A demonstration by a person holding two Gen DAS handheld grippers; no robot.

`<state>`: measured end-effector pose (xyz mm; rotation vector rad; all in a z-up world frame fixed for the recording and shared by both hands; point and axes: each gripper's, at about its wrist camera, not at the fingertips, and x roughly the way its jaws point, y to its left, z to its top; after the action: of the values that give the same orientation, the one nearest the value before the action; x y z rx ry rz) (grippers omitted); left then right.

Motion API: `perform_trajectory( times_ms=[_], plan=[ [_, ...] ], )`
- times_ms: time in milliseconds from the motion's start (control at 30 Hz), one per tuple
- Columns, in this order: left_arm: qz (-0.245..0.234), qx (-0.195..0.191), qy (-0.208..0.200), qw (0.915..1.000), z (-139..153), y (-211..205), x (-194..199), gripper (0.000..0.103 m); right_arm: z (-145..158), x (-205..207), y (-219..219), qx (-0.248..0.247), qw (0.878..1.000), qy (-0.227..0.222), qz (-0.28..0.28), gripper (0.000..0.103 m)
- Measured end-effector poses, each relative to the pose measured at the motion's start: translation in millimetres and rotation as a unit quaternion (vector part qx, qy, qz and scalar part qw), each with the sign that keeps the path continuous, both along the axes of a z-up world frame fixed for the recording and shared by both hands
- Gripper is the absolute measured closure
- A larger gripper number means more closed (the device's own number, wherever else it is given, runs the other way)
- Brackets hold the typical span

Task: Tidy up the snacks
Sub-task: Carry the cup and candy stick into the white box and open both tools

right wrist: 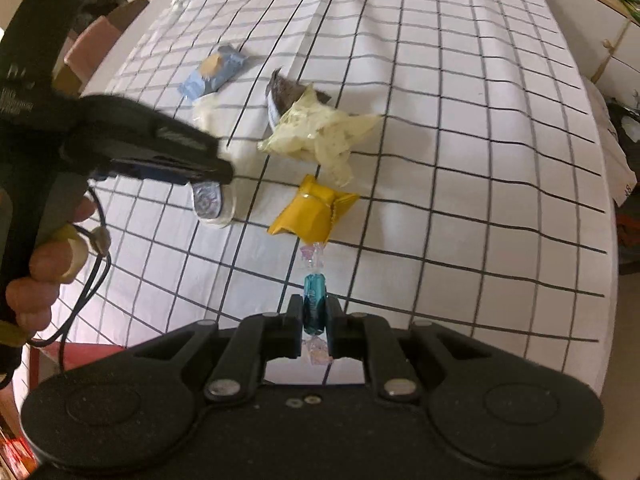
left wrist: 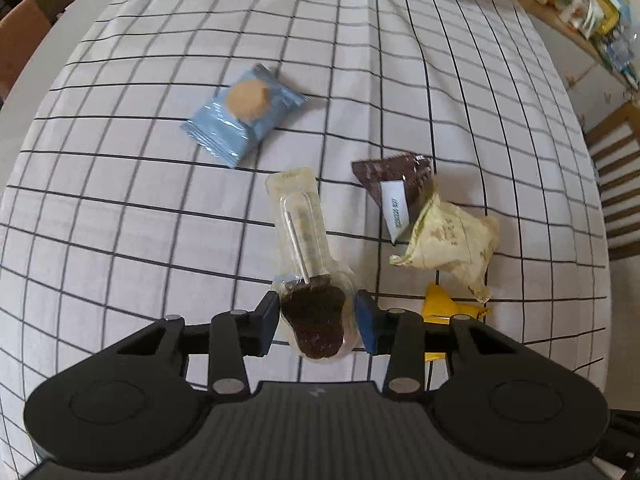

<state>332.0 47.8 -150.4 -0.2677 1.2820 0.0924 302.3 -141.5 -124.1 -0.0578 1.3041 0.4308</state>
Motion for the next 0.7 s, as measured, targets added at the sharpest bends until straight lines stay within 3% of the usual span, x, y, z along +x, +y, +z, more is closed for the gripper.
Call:
perform_trajectory(
  times_ms=[300, 700],
  plan=[
    [0.002, 0.0, -0.028, 0.9996, 31, 11, -26, 0.063, 33, -10, -30, 0.03, 0.999, -0.029, -0.028, 0.092],
    [-0.024, 0.004, -0.07, 0.9973, 85, -1, -77, 0.063, 80, -46, -57, 0.069, 0.995, -0.071, -0.023, 0.092]
  ],
)
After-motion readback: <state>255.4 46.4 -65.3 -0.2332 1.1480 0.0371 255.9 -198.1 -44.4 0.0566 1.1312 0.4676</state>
